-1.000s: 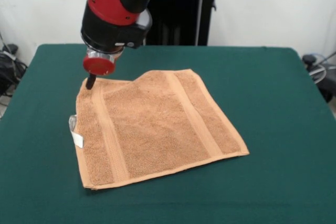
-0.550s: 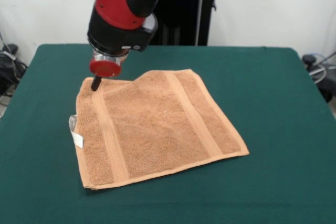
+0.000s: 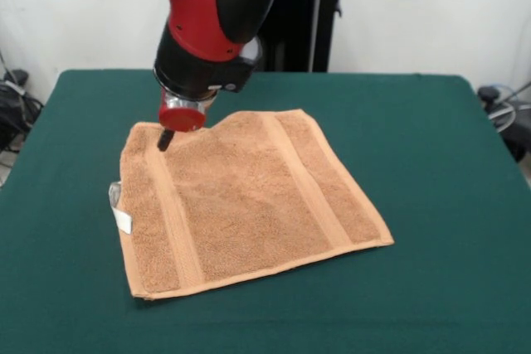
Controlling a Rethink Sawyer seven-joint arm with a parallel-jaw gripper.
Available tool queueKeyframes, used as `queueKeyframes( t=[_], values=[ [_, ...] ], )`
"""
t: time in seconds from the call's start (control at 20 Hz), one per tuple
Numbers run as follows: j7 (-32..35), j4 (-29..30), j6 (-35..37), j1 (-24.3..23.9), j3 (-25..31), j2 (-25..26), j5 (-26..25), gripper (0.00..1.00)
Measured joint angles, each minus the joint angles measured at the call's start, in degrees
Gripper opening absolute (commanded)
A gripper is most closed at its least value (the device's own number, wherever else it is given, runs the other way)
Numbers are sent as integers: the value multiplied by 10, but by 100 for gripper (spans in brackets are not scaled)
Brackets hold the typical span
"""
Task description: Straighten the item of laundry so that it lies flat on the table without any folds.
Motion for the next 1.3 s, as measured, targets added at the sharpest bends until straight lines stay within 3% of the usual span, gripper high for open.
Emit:
queueKeyframes(
  t=[0.55,1.3],
  values=[
    [0,0,-49,-16,0,24,0,100],
    [0,0,-54,-12,-3,32,0,100]
  ],
)
